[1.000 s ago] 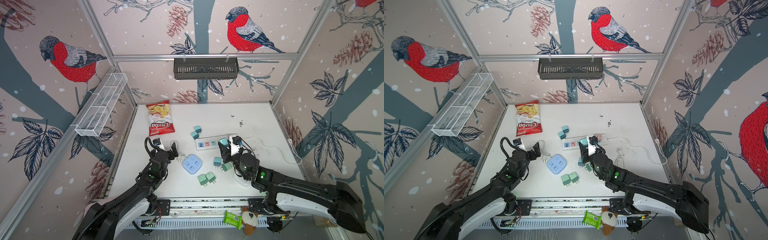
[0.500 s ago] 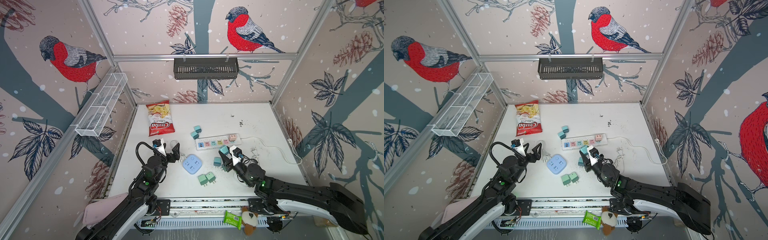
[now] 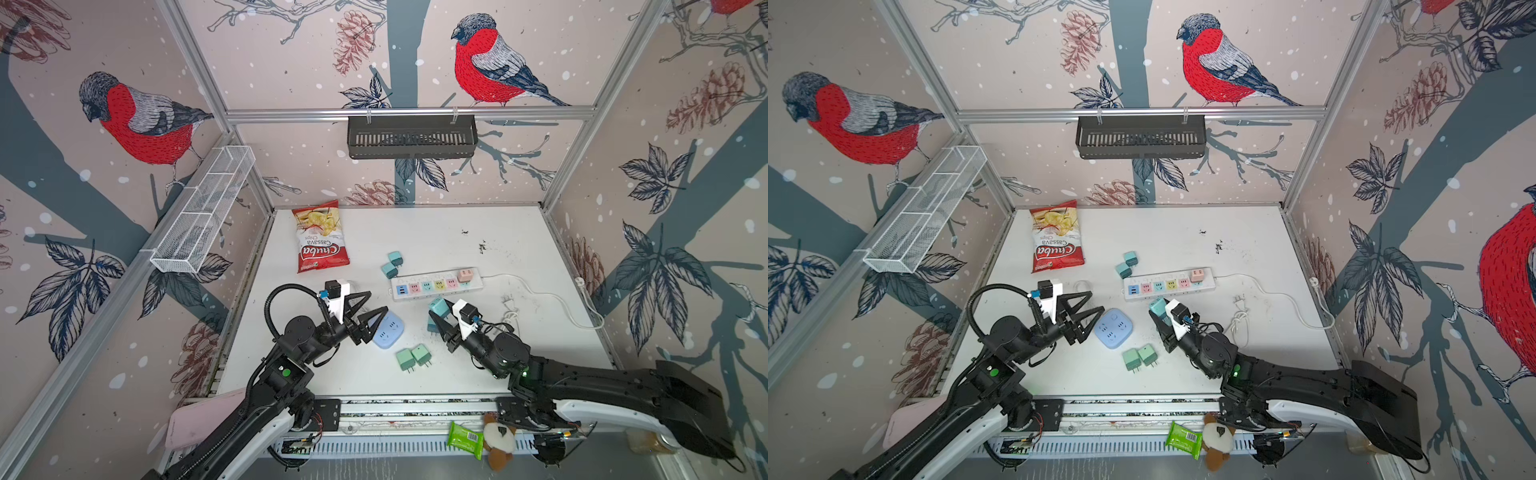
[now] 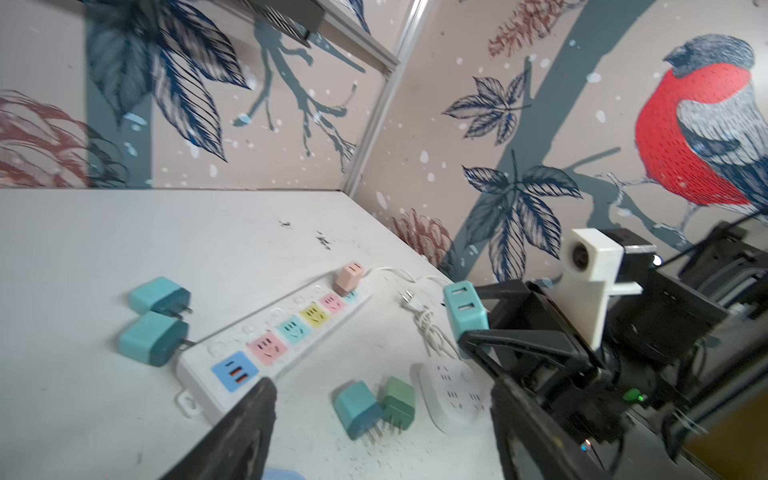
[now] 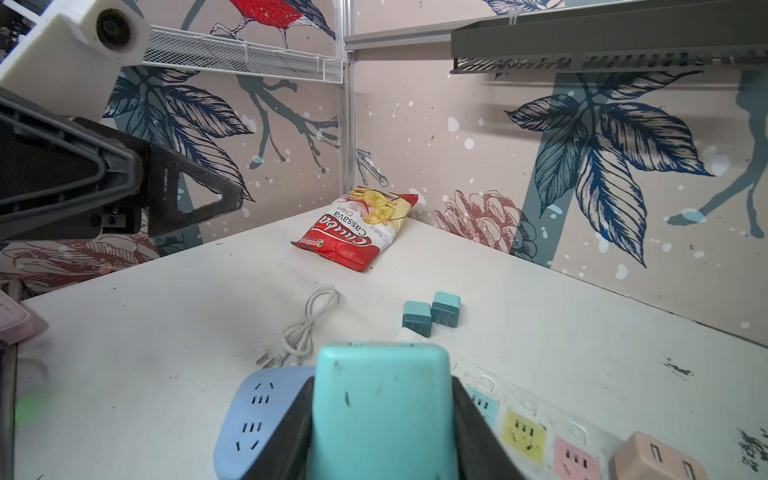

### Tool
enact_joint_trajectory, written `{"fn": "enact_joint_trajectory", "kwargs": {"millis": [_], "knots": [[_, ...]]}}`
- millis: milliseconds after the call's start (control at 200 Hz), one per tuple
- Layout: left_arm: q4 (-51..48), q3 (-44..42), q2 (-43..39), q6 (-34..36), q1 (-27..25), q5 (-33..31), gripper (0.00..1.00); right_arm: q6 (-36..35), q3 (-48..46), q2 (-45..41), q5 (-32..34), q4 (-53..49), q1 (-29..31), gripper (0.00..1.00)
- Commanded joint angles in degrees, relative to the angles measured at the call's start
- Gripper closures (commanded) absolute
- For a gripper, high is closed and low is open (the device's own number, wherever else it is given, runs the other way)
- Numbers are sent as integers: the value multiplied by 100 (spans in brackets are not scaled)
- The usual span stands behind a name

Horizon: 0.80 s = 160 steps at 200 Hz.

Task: Insert the plug
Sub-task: 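Grasp the teal adapter with the left gripper from the right gripper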

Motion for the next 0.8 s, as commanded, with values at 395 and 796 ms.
{"fn": "enact_joint_trajectory", "kwargs": {"millis": [395,796], "knots": [[164,727,1297,-36,-1631,-116,23,-541,375,732,436,650,888,96],[110,904,1894,-146,-1814,-220,28,-957,483,1014,704,896,1405,97]]}}
